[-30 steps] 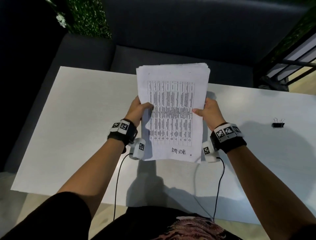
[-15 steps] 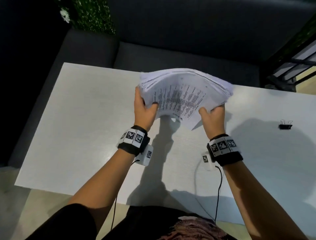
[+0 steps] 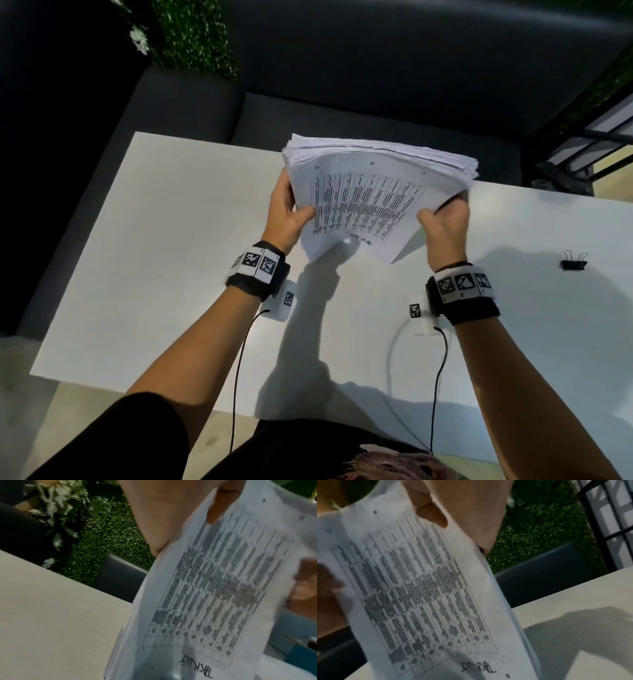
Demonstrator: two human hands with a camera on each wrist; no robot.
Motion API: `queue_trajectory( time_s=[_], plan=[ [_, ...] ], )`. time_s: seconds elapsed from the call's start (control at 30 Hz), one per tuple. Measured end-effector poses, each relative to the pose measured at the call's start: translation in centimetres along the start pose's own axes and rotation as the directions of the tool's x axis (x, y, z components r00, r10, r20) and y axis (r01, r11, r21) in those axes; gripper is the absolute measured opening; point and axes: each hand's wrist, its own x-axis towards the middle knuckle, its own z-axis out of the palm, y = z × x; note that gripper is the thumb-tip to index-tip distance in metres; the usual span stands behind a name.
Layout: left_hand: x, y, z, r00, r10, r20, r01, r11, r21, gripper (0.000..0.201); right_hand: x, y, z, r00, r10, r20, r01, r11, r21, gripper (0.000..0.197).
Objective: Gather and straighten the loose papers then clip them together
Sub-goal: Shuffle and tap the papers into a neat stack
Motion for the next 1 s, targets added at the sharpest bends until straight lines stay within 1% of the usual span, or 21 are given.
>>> queue_trajectory(
  time_s=[0.03,0.07,0.13,0.2,0.23,0.27,0.33,0.37,0.4,0.47,0.5,0.57,0.6,0.67,0.7,0.77,0.8,0.9,0.93,1.0],
  plan=[
    [0.2,0.0,0.2,0.999,-0.042,-0.014,0.042,0.999,0.018,0.066,0.1,0.0,0.4,1.0,0.022,-0.005,-0.022,1.0,-0.021,0.038],
    [0.5,0.0,0.6,0.997,-0.065,-0.048,0.068,0.996,0.054,0.066,0.2,-0.1,0.8,1.0,0.019,-0.023,-0.02,0.999,-0.04,0.036],
    [0.9,0.1,1.2,0.993,-0.038,-0.114,0.054,0.99,0.133,0.052,0.7,-0.3,1.8,0.998,-0.001,-0.059,-0.003,0.998,-0.061,0.039],
    [1.2,0.6,1.4,0.988,0.033,-0.148,-0.006,0.984,0.177,0.035,1.2,-0.8,2.0,0.997,-0.019,-0.081,0.013,0.997,-0.076,0.034],
    [1.2,1.1,1.5,0.981,0.096,-0.167,-0.061,0.977,0.203,0.028,1.4,-1.1,2.0,0.995,-0.039,-0.09,0.03,0.995,-0.096,0.028],
    [1.2,1.6,1.5,0.969,0.166,-0.182,-0.121,0.964,0.235,0.025,1.5,-1.4,1.9,0.992,-0.069,-0.105,0.057,0.992,-0.115,0.023],
    [0.7,2.1,1.2,0.939,0.286,-0.19,-0.233,0.937,0.26,0.023,1.4,-1.8,1.6,0.979,-0.138,-0.149,0.118,0.984,-0.136,0.019],
    [0.6,2.0,0.9,0.927,0.323,-0.188,-0.267,0.924,0.275,0.024,1.3,-1.8,1.4,0.973,-0.168,-0.161,0.144,0.979,-0.147,0.02],
    [0.4,1.5,0.5,0.924,0.334,-0.184,-0.271,0.915,0.297,0.025,1.2,-1.7,1.2,0.971,-0.181,-0.155,0.157,0.975,-0.155,0.022],
    [0.1,-0.2,-0.4,0.943,0.274,-0.19,-0.198,0.919,0.342,0.025,1.0,-0.5,0.9,0.987,-0.138,-0.079,0.12,0.973,-0.196,0.025],
    [-0.2,-1.1,-0.7,0.952,0.229,-0.202,-0.147,0.924,0.352,0.022,0.8,0.1,0.8,0.996,-0.084,-0.019,0.077,0.969,-0.233,0.027],
    [-0.7,-2.1,-1.2,0.964,0.155,-0.217,-0.08,0.944,0.319,0.018,0.5,1.1,0.6,0.997,0.01,0.081,0.012,0.963,-0.27,0.033],
    [-0.8,-2.1,-1.4,0.973,0.119,-0.198,-0.061,0.959,0.278,0.02,0.3,1.3,0.5,0.995,0.034,0.097,-0.008,0.965,-0.262,0.037],
    [-0.8,-1.2,-1.5,0.99,0.068,-0.126,-0.044,0.981,0.187,0.033,0.1,1.5,0.4,0.996,0.039,0.074,-0.021,0.97,-0.241,0.039],
    [-0.5,-0.7,-1.3,0.993,0.057,-0.104,-0.042,0.989,0.14,0.04,0.1,1.5,0.6,0.998,0.032,0.045,-0.02,0.97,-0.242,0.035],
    [0.2,0.0,-0.6,0.992,0.042,-0.122,-0.034,0.997,0.064,0.055,0.1,1.1,1.1,1.0,0.013,-0.014,-0.015,0.976,-0.217,0.023],
    [0.5,0.2,-0.2,0.988,0.042,-0.146,-0.035,0.998,0.049,0.058,0.2,0.7,1.5,0.999,0.008,-0.035,-0.015,0.98,-0.197,0.021],
    [0.4,1.2,0.6,0.98,0.079,-0.181,-0.076,0.997,0.026,0.053,0.2,-0.2,2.1,0.997,-0.044,-0.056,0.037,0.992,-0.117,0.036],
    [0.3,1.3,0.5,0.979,0.096,-0.181,-0.095,0.995,0.017,0.052,0.2,-0.3,2.0,0.996,-0.06,-0.064,0.054,0.994,-0.092,0.039],
    [-0.1,1.0,0.6,0.975,0.131,-0.179,-0.121,0.99,0.066,0.049,0.2,0.1,1.9,0.995,-0.066,-0.071,0.06,0.994,-0.092,0.039]
  ],
)
